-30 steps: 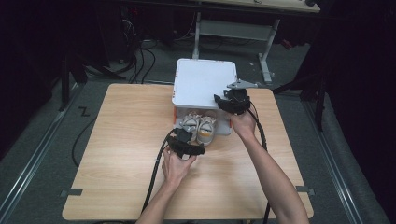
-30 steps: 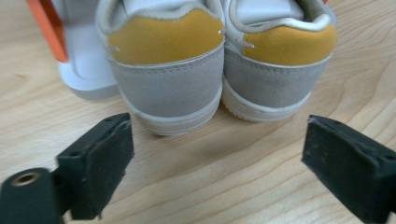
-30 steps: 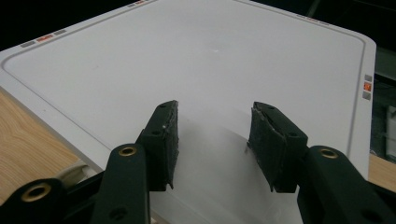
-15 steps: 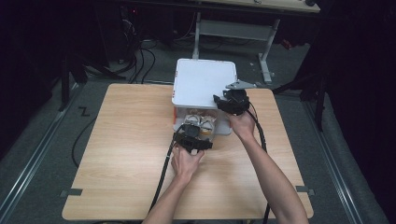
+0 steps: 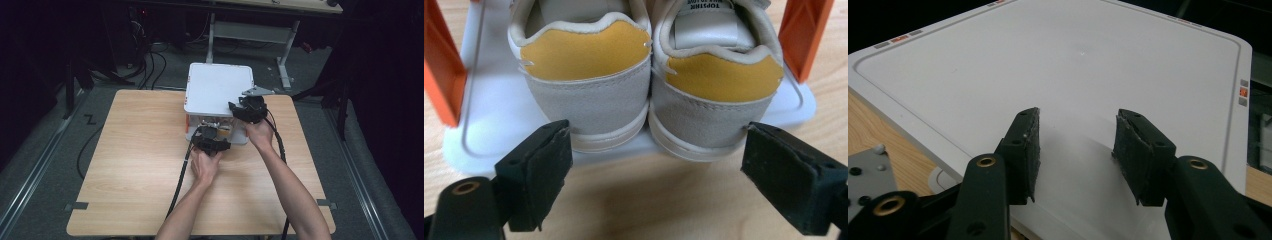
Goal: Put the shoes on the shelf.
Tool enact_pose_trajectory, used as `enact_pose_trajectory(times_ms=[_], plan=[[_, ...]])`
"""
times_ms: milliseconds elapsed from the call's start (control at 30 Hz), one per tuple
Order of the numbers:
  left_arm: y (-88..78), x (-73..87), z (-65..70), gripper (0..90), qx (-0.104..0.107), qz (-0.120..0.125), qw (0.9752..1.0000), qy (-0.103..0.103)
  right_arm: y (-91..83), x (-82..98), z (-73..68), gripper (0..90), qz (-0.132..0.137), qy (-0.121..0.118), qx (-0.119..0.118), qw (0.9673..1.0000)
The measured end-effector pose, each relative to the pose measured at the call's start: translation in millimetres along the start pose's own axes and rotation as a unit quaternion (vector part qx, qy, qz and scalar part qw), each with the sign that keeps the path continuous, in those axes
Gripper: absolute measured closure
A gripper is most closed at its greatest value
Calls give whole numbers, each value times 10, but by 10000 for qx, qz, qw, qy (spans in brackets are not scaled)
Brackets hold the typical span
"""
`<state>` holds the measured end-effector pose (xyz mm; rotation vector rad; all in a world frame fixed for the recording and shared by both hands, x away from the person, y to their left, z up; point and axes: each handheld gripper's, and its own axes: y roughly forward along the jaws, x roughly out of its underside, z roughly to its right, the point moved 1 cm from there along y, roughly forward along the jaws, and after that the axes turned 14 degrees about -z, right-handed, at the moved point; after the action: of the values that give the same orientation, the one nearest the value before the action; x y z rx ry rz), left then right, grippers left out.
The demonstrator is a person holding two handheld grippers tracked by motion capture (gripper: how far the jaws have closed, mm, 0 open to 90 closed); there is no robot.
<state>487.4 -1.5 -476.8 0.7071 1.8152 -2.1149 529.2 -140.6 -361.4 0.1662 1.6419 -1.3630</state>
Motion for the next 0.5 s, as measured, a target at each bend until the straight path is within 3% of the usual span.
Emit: enact_pose_trajectory(times_ms=[167, 267, 500], plan=[[88, -58, 32, 164, 44, 152, 9998, -109, 1, 3, 1, 532, 12, 6, 6, 10000], [132, -95, 68, 174, -39, 247, 9995, -201, 2, 2, 2, 532, 13, -2, 1, 10000], [171, -172, 81, 178, 9, 197, 9994, -279, 1, 2, 4, 532, 9, -8, 1, 10000]])
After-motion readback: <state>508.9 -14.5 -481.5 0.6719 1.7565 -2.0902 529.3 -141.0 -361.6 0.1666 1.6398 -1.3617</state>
